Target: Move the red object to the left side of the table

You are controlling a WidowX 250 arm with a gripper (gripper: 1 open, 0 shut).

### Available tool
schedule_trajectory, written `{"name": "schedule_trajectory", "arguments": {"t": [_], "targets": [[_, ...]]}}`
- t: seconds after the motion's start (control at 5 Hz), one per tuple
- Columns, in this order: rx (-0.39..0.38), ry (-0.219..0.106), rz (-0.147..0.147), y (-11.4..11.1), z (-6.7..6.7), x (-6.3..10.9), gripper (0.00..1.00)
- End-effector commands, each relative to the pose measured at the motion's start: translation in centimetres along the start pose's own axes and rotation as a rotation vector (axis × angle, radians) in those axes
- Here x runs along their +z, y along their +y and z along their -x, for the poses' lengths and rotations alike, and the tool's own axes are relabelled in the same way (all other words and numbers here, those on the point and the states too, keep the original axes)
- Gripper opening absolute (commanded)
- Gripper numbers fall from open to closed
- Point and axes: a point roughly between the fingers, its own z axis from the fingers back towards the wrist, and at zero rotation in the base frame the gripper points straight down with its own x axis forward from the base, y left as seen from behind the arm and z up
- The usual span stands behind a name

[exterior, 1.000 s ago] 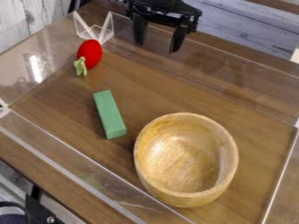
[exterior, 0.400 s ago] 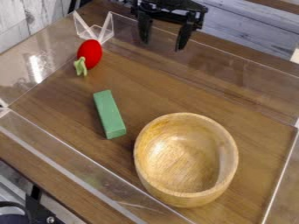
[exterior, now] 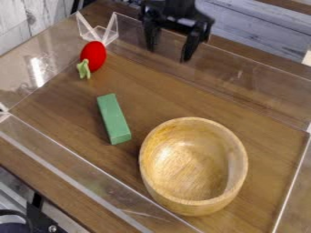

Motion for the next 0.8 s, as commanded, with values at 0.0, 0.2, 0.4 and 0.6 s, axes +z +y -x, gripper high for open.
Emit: {"name": "schedule_trajectory", "arguments": {"t": [0.0, 0.2, 0.4, 0.6], "targets": [[-0.065, -0.101, 0.027, 2.0, 0.2, 3.2, 1.00], [-0.008, -0.101, 0.063, 3.9, 0.5, 4.1, 1.00], [0.034, -0.110, 0.090, 4.9, 0.7, 4.4, 1.00], [0.058, -0.119, 0.095, 2.9, 1.9, 5.0, 1.00]]}}
